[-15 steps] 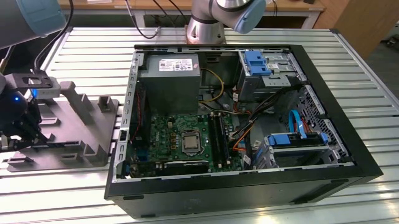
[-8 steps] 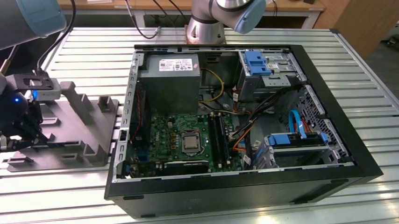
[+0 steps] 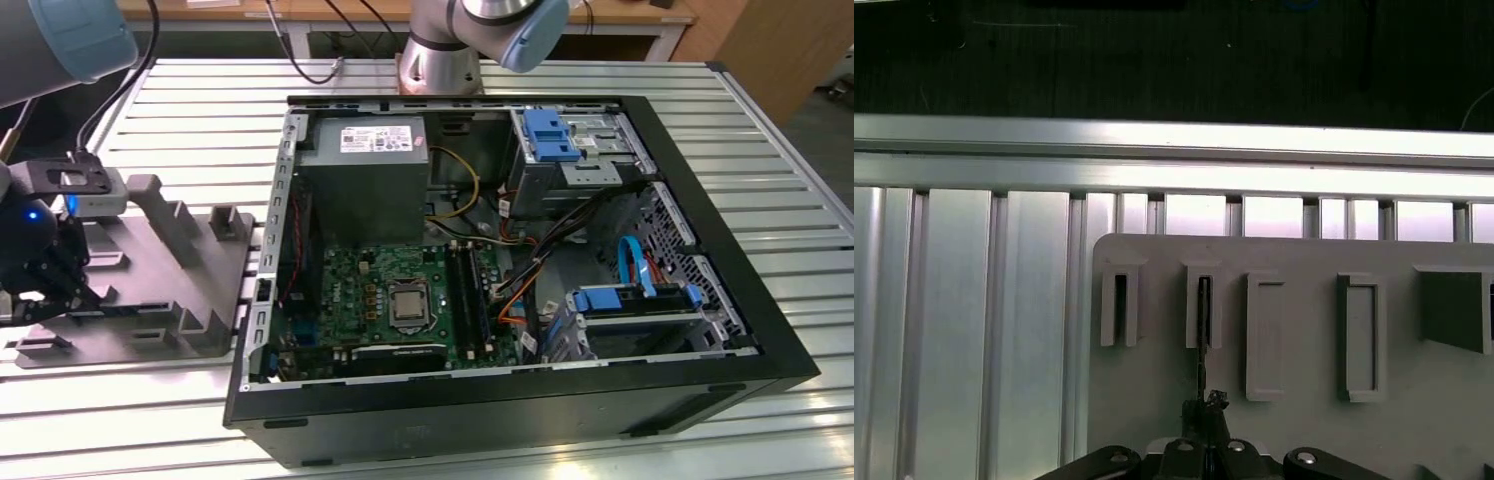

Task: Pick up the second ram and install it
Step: 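Pick up the second ram and move it above second insertion slot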

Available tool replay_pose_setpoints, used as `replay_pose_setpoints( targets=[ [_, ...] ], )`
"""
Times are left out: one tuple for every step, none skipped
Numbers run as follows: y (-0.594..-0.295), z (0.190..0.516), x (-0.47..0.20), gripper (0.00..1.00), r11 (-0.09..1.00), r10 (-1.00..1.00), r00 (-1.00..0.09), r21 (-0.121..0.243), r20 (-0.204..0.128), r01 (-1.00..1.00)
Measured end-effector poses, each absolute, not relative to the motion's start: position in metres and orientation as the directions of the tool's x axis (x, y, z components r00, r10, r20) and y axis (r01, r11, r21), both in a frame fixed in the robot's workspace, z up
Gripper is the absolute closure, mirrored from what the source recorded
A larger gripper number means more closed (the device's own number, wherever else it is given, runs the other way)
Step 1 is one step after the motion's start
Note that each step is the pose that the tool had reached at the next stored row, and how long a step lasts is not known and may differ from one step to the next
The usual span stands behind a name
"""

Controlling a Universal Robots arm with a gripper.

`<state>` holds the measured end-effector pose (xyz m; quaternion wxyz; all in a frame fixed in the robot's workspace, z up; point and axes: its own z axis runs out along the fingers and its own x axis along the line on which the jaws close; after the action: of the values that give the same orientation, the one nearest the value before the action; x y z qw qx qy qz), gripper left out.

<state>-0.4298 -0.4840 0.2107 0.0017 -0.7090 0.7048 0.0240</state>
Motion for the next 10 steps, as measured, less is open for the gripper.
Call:
replay_pose_setpoints(
  targets=[
    [-0.4841,0.2107,-0.4298,0.89,-0.007,-0.999,0.005,0.031,-0.036,-0.999],
    [-0.4841,0.2107,-0.4298,0.84,-0.007,-0.999,0.005,0.031,-0.036,-0.999],
    [-0.4841,0.2107,-0.4299,0.84,-0.007,-0.999,0.005,0.031,-0.036,-0.999],
    [-0.484,0.2107,-0.4299,0.84,-0.007,-0.999,0.005,0.031,-0.036,-0.999],
    [-0.4841,0.2107,-0.4299,0.76,-0.007,-0.999,0.005,0.031,-0.036,-0.999],
    [-0.484,0.2106,-0.4299,0.76,-0.007,-0.999,0.005,0.031,-0.036,-0.999],
    [-0.484,0.2099,-0.43,0.76,-0.007,-0.999,0.006,0.031,-0.037,-0.999],
    [-0.4838,0.2091,-0.4302,0.76,-0.007,-0.999,0.006,0.031,-0.037,-1.0],
    [-0.4838,0.2084,-0.4303,0.76,-0.01,-0.999,0.009,0.03,-0.037,-0.999],
    [-0.4838,0.2077,-0.4303,0.76,-0.013,-0.999,0.012,0.03,-0.036,-0.999]
  ],
)
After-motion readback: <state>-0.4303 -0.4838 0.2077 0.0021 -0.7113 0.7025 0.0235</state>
